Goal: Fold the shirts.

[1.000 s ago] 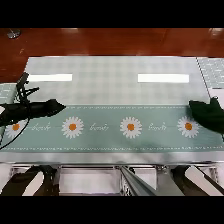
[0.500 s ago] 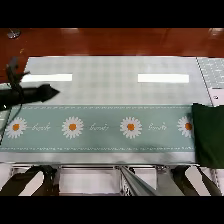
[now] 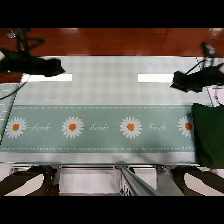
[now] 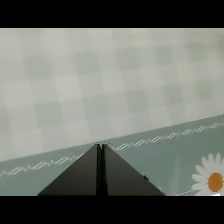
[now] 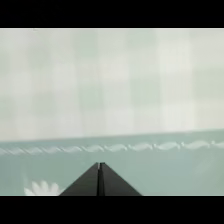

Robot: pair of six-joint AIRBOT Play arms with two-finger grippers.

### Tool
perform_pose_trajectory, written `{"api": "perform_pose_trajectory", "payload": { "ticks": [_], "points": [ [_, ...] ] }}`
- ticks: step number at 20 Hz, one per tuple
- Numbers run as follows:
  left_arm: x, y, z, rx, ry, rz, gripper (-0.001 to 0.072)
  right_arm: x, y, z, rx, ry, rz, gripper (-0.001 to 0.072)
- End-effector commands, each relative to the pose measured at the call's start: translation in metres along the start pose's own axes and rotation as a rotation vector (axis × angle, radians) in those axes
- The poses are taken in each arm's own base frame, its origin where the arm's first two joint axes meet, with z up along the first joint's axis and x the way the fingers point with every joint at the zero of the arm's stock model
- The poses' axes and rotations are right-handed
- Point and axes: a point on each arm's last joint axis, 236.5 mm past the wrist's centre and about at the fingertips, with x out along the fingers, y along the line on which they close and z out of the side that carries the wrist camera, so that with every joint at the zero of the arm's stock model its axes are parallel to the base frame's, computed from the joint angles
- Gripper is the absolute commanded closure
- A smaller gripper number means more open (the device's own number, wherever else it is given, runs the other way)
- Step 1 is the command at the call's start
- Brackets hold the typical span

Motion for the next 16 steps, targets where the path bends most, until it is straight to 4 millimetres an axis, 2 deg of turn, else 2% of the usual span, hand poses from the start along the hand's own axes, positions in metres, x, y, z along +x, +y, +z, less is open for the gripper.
{"api": "perform_pose_trajectory", "payload": {
  "ticks": [1, 4, 6, 16],
  "points": [
    [0.035, 0.044, -0.051, -0.077, 0.128, 0.114, 0.0688, 0.047, -0.019, -0.032, -0.057, 0.176, -0.186, 0.0685],
    [0.035, 0.046, -0.052, -0.077, 0.129, 0.116, 0.0687, 0.036, -0.022, -0.027, -0.075, 0.146, -0.207, 0.0684],
    [0.035, 0.046, -0.052, -0.079, 0.128, 0.117, 0.0687, 0.030, -0.018, -0.026, -0.071, 0.132, -0.193, 0.0684],
    [0.035, 0.046, -0.052, -0.079, 0.128, 0.117, 0.0687, 0.030, -0.018, -0.026, -0.071, 0.130, -0.191, 0.0684]
  ]
}}
